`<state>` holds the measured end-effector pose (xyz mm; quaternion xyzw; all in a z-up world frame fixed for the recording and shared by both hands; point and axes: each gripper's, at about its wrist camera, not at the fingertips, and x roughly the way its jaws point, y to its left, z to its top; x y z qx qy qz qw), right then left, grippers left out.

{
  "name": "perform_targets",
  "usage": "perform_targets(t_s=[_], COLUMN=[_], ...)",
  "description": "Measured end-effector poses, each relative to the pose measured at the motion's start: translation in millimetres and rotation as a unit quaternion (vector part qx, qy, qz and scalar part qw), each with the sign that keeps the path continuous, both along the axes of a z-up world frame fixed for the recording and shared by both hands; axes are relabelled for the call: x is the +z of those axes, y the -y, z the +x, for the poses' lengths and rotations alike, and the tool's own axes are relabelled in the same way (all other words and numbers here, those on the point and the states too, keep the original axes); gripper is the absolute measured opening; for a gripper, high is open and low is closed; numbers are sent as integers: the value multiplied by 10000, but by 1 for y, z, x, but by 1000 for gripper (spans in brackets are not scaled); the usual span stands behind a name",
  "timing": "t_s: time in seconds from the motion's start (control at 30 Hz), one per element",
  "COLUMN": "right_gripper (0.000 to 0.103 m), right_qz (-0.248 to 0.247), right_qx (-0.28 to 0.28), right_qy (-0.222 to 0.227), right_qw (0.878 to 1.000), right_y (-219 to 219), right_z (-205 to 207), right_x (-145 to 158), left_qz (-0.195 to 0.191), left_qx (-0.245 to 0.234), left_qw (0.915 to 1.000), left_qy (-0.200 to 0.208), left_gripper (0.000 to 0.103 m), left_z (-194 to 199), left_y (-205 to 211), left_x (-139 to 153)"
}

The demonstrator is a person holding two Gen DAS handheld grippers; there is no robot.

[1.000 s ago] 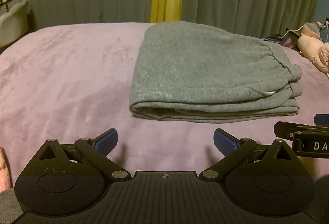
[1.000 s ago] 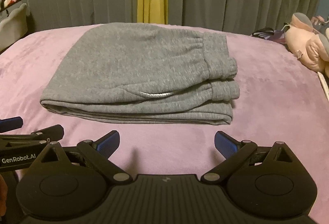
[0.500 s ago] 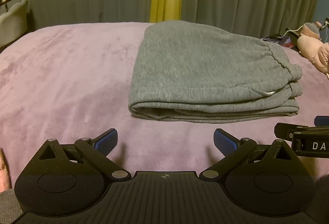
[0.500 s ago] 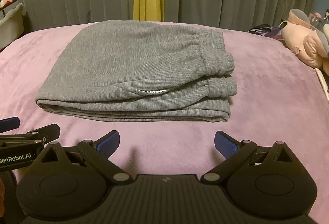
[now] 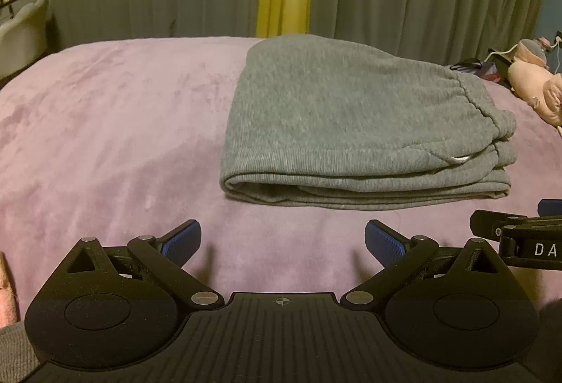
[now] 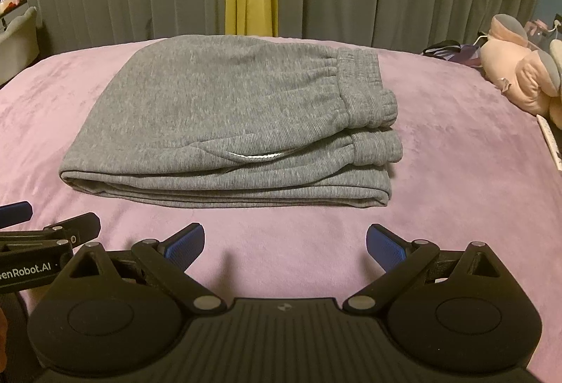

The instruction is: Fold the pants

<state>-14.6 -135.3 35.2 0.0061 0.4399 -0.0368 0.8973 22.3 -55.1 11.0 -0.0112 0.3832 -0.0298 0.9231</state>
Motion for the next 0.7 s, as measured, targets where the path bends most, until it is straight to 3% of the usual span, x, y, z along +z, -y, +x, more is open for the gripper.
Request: perform_targets(t_s=[0.7], right_gripper=[99], right_qz=[-33], right_qx=[-10], right_qy=[-4], right_qw=[10000], right_y=[-1], right_z=[0], right_x=[0], left_qz=[-13], left_qx=[-19], left_qw=[10000], left_qy=[-38], left_gripper=[102], left_z=[1], left_y=[-1], left_x=[-1])
